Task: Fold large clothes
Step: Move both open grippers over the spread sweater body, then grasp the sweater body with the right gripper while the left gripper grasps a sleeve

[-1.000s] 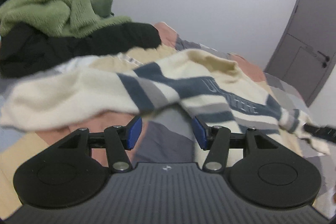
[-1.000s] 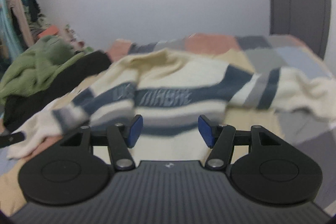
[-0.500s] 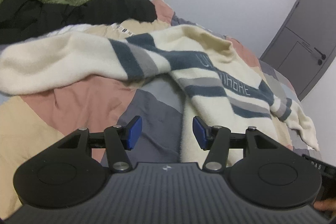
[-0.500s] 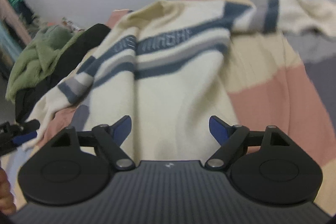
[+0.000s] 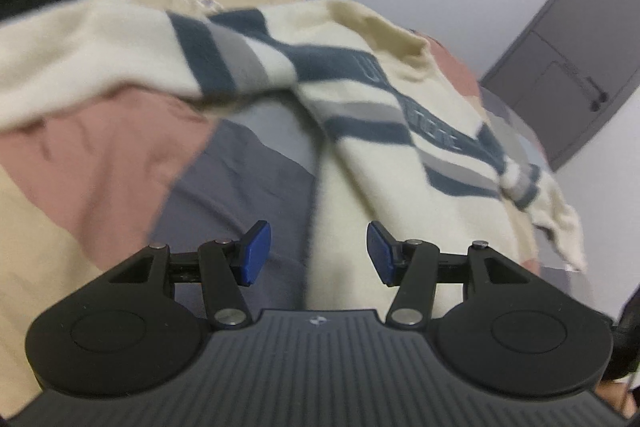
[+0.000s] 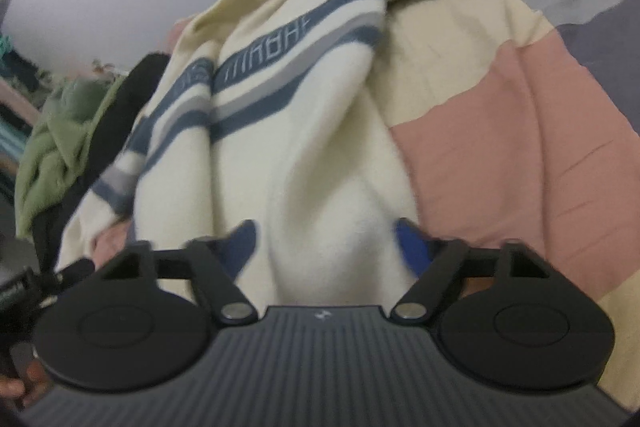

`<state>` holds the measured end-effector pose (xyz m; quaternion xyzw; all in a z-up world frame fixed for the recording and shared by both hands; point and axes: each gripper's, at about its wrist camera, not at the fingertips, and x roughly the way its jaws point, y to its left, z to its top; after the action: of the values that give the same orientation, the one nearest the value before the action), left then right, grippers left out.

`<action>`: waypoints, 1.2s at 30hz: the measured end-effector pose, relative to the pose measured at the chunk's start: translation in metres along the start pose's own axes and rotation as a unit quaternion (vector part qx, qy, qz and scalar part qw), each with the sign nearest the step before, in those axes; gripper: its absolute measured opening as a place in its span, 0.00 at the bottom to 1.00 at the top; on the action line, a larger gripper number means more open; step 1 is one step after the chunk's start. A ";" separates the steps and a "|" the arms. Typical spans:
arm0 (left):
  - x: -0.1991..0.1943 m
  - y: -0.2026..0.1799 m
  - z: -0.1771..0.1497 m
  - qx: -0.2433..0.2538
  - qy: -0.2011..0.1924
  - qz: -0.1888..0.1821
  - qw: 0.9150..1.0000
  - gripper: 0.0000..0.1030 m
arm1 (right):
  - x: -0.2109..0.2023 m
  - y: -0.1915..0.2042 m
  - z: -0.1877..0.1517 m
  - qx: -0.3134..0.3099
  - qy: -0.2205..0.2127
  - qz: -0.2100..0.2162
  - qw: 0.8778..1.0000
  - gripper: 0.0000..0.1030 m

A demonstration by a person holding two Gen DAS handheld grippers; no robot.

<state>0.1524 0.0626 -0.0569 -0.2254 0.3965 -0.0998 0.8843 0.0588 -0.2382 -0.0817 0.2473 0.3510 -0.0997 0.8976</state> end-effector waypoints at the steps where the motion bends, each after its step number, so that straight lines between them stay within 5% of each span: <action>1: 0.004 0.000 -0.002 -0.006 0.006 -0.010 1.000 0.57 | 0.000 0.002 0.000 -0.005 -0.002 -0.007 1.000 0.31; 2: 0.006 0.000 -0.004 -0.012 0.010 -0.021 1.000 0.57 | -0.001 0.003 0.002 -0.007 -0.005 -0.004 1.000 0.18; 10: 0.014 -0.018 -0.015 -0.031 0.030 -0.166 0.985 0.56 | -0.039 0.018 0.003 -0.053 -0.088 0.026 0.994 0.14; 20: 0.066 -0.054 -0.029 0.005 0.062 -0.132 0.989 0.56 | -0.030 0.021 0.002 -0.072 -0.073 0.022 0.994 0.14; 22: 0.065 -0.053 -0.027 0.002 0.057 -0.129 0.990 0.42 | -0.030 0.022 0.001 -0.077 -0.074 0.018 0.994 0.14; 24: 0.059 -0.046 -0.025 -0.012 0.057 -0.127 0.990 0.17 | -0.031 0.022 0.001 -0.078 -0.076 0.017 0.994 0.14; 26: 0.051 -0.038 -0.022 -0.030 0.053 -0.130 0.990 0.10 | -0.032 0.023 0.001 -0.079 -0.077 0.016 0.994 0.14; 32: -0.006 -0.006 -0.009 -0.121 -0.030 -0.161 0.979 0.08 | -0.041 0.026 0.001 -0.083 -0.090 0.015 0.992 0.14; 36: -0.036 0.033 -0.001 -0.184 -0.077 -0.136 0.970 0.08 | -0.041 0.029 0.000 -0.087 -0.088 0.009 0.992 0.15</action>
<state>0.1275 0.1039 -0.0499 -0.4432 0.3040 -0.1269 0.8337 0.0389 -0.2137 -0.0429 0.1615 0.2756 -0.0825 0.9440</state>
